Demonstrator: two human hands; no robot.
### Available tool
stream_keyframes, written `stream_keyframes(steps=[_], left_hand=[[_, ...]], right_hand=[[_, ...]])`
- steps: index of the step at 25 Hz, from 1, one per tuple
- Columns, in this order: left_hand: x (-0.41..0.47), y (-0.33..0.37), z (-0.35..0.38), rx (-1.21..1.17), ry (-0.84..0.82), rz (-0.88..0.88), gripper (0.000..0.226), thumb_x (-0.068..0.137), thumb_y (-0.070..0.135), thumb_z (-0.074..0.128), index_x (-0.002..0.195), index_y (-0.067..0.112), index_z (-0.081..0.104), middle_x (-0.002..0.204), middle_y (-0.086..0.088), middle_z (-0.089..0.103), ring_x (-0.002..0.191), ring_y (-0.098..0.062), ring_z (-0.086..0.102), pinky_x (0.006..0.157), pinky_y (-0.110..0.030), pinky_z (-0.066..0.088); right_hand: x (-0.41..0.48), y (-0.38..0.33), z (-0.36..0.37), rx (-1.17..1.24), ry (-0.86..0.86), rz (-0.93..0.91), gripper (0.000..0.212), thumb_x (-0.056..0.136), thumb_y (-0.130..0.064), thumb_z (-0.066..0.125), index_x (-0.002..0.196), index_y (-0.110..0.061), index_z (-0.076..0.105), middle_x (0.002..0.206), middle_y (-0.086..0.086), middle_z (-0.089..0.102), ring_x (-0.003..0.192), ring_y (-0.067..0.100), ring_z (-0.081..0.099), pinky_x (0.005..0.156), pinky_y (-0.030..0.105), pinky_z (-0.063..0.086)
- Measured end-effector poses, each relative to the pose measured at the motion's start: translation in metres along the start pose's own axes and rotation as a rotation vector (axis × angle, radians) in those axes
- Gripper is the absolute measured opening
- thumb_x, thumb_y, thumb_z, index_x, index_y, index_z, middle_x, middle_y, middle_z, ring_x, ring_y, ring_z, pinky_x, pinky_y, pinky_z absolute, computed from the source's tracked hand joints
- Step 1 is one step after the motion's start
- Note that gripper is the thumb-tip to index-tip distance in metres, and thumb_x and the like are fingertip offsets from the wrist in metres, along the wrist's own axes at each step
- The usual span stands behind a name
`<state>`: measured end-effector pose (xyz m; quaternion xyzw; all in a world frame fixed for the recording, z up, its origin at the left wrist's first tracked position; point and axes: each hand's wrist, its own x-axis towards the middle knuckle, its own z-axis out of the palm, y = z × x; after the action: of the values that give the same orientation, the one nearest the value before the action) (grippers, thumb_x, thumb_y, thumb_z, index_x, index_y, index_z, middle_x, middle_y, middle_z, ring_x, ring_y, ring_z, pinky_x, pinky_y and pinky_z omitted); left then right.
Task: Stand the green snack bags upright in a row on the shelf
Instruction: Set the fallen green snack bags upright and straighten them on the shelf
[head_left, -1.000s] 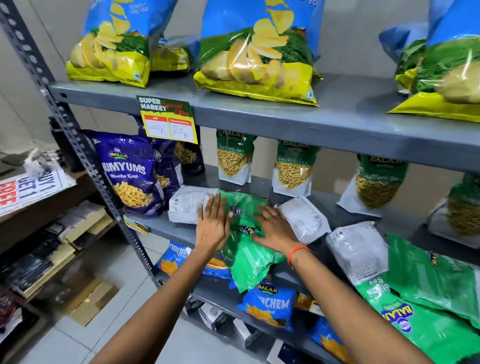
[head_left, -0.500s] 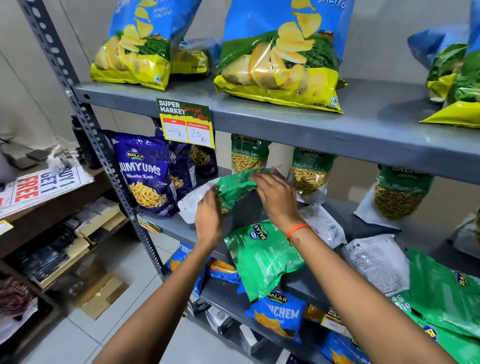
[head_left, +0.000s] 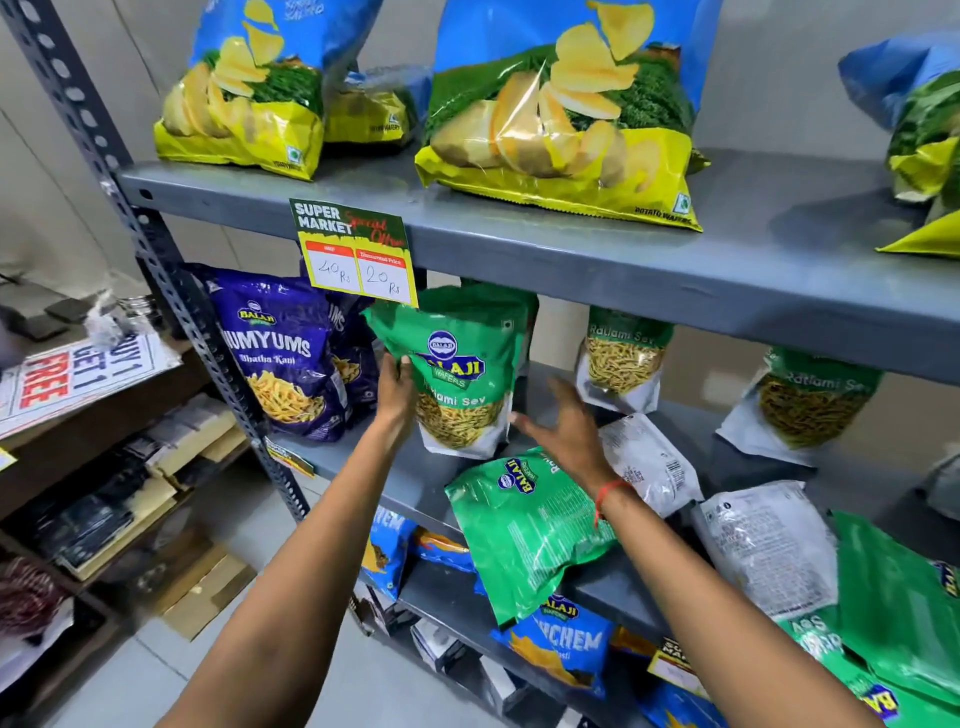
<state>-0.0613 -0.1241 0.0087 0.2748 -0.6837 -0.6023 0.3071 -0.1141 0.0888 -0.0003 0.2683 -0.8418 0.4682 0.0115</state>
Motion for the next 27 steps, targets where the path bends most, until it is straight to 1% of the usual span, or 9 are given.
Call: stream_keyframes(steps=[3, 5, 7, 10, 17, 20, 23, 25, 27], left_hand=[[0.006, -0.001, 0.000, -0.094, -0.126, -0.049, 0.023, 0.099, 0.019, 0.033, 0.119, 0.013, 0.043, 0.118, -0.004, 0.051, 0.115, -0.019, 0.043, 0.100, -0.034, 0.035], [-0.016, 0.002, -0.001, -0.115, -0.194, -0.130, 0.040, 0.098, 0.029, 0.037, 0.133, 0.009, 0.034, 0.132, -0.004, 0.047, 0.119, -0.016, 0.042, 0.100, -0.032, 0.034], [-0.035, -0.002, -0.002, -0.100, -0.231, -0.227, 0.051, 0.096, 0.034, 0.038, 0.138, 0.007, 0.029, 0.135, -0.003, 0.043, 0.119, -0.014, 0.041, 0.099, -0.035, 0.032], [-0.038, -0.014, -0.019, -0.070, -0.225, -0.253, 0.064, 0.094, 0.043, 0.039, 0.144, 0.008, 0.021, 0.153, -0.006, 0.029, 0.137, -0.021, 0.032, 0.112, -0.047, 0.026], [-0.032, -0.022, -0.051, -0.011, -0.188, -0.305, 0.084, 0.085, 0.062, 0.037, 0.146, 0.009, 0.013, 0.156, -0.011, 0.021, 0.141, -0.031, 0.026, 0.115, -0.058, 0.021], [-0.036, -0.030, -0.040, 0.048, 0.035, -0.273, 0.061, 0.093, 0.048, 0.036, 0.134, 0.002, 0.038, 0.139, -0.021, 0.047, 0.128, -0.036, 0.044, 0.103, -0.045, 0.037], [-0.053, -0.055, -0.025, 0.027, 0.317, -0.369, 0.040, 0.092, 0.031, 0.043, 0.097, -0.006, 0.057, 0.099, -0.034, 0.061, 0.099, -0.044, 0.058, 0.081, -0.045, 0.049], [-0.072, -0.071, -0.015, -0.003, 0.258, -0.472, 0.032, 0.084, 0.020, 0.048, 0.057, 0.002, 0.047, 0.059, -0.024, 0.047, 0.067, -0.038, 0.050, 0.060, -0.039, 0.043], [-0.087, -0.086, -0.001, 0.001, 0.122, -0.521, 0.030, 0.072, 0.018, 0.050, 0.047, 0.016, 0.033, 0.053, -0.009, 0.034, 0.059, -0.025, 0.037, 0.053, -0.041, 0.042]], right_hand=[[0.015, 0.010, 0.023, -0.015, -0.296, 0.073, 0.074, 0.076, -0.025, 0.074, 0.137, -0.005, 0.036, 0.139, 0.017, 0.049, 0.128, 0.030, 0.047, 0.102, 0.032, 0.039], [0.022, 0.009, 0.036, 0.035, -0.354, 0.093, 0.074, 0.077, -0.020, 0.072, 0.139, -0.010, 0.033, 0.137, 0.013, 0.053, 0.125, 0.028, 0.050, 0.101, 0.031, 0.040], [0.029, 0.009, 0.048, 0.077, -0.342, 0.138, 0.069, 0.078, -0.020, 0.071, 0.136, -0.014, 0.034, 0.132, 0.015, 0.058, 0.119, 0.032, 0.055, 0.102, 0.040, 0.045], [0.029, 0.011, 0.066, 0.055, -0.303, 0.129, 0.060, 0.075, -0.027, 0.070, 0.126, -0.015, 0.040, 0.122, 0.018, 0.064, 0.109, 0.036, 0.061, 0.093, 0.051, 0.050], [0.007, -0.010, 0.091, 0.054, -0.360, 0.054, 0.061, 0.078, -0.030, 0.069, 0.129, -0.016, 0.038, 0.132, 0.015, 0.057, 0.115, 0.036, 0.057, 0.094, 0.050, 0.049], [0.007, -0.016, 0.073, -0.039, -0.397, 0.065, 0.059, 0.084, -0.027, 0.062, 0.135, -0.014, 0.034, 0.139, 0.015, 0.051, 0.120, 0.035, 0.054, 0.098, 0.047, 0.047], [-0.020, -0.014, 0.035, -0.167, -0.314, -0.032, 0.054, 0.088, -0.031, 0.056, 0.136, -0.014, 0.038, 0.140, 0.014, 0.049, 0.125, 0.032, 0.048, 0.103, 0.041, 0.043], [-0.055, 0.001, 0.006, -0.264, -0.117, -0.229, 0.049, 0.088, -0.039, 0.053, 0.127, -0.010, 0.050, 0.133, 0.013, 0.055, 0.123, 0.030, 0.050, 0.105, 0.036, 0.037], [-0.090, 0.033, -0.019, -0.469, -0.009, -0.478, 0.054, 0.081, -0.050, 0.054, 0.118, -0.010, 0.059, 0.127, 0.010, 0.061, 0.121, 0.026, 0.053, 0.107, 0.036, 0.034]])
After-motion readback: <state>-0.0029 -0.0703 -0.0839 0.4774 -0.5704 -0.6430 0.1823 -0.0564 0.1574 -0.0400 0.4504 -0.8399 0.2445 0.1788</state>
